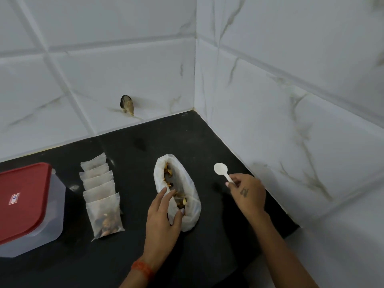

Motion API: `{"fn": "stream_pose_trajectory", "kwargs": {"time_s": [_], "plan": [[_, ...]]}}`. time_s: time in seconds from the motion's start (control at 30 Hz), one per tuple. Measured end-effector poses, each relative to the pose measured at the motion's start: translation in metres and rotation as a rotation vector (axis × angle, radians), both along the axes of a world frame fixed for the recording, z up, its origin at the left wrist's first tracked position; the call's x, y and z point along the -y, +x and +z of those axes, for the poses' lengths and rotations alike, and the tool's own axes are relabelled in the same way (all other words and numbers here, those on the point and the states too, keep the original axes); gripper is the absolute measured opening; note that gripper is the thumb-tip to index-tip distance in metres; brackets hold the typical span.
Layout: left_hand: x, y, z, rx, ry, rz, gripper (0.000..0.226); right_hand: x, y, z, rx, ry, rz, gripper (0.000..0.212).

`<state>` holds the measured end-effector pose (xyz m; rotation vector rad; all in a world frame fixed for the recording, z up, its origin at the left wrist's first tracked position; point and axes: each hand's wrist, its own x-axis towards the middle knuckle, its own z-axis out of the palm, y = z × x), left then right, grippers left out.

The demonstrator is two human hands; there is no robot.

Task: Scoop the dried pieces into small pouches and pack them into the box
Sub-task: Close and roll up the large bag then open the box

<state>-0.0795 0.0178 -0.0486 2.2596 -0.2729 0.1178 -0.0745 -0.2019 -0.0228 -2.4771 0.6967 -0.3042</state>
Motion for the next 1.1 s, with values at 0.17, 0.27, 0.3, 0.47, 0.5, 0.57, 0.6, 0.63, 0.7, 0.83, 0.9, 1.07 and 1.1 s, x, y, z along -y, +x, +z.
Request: {"fn": "stream_pose_trajectory", "kwargs": {"time_s": [0.17, 0.27, 0.3, 0.47, 0.5, 0.57, 0.6, 0.63, 0.7, 0.83, 0.9, 1.07, 1.1], "plan": [[0.008, 0.001, 0.000, 0.001, -0.001, 0.007, 0.052, 0.025, 0.001, -0.013, -0.110, -0.032, -0.032, 0.013], [0.010, 0.000, -0.001, -0.002, 0.003, 0.011, 0.052, 0.029, 0.000, -0.018, -0.140, -0.016, -0.019, 0.014], [0.010, 0.000, -0.002, -0.004, 0.005, 0.012, 0.052, 0.029, 0.000, -0.019, -0.143, -0.008, -0.021, 0.014], [0.009, 0.000, -0.001, -0.004, 0.007, 0.024, 0.051, 0.032, -0.001, -0.021, -0.156, 0.040, 0.006, 0.035], [0.009, -0.001, -0.001, -0.009, 0.008, 0.025, 0.051, 0.032, -0.001, -0.018, -0.149, 0.063, 0.006, 0.042], [0.008, -0.001, 0.001, -0.028, 0.006, 0.033, 0.052, 0.030, -0.001, -0.011, -0.136, 0.069, 0.001, 0.045], [0.008, -0.002, 0.002, -0.033, 0.002, 0.040, 0.052, 0.028, 0.000, -0.007, -0.121, 0.051, 0.006, 0.041], [0.007, -0.002, 0.003, -0.035, -0.003, 0.049, 0.051, 0.025, 0.000, -0.004, -0.096, 0.039, 0.012, 0.037], [0.005, -0.001, 0.005, -0.038, -0.013, 0.076, 0.051, 0.015, 0.004, 0.003, -0.043, 0.065, 0.030, 0.036], [-0.004, 0.011, 0.005, -0.109, -0.130, 0.147, 0.057, -0.019, 0.020, 0.015, -0.055, 0.222, 0.182, 0.043], [-0.007, 0.021, 0.007, -0.216, -0.223, 0.204, 0.065, -0.038, 0.030, 0.016, -0.152, 0.283, 0.266, 0.049], [-0.012, 0.039, 0.009, -0.337, -0.210, 0.184, 0.067, -0.069, 0.046, 0.004, -0.339, 0.126, 0.369, 0.037], [-0.013, 0.040, 0.008, -0.307, -0.166, 0.179, 0.062, -0.074, 0.046, 0.004, -0.317, 0.062, 0.369, 0.033]]}}
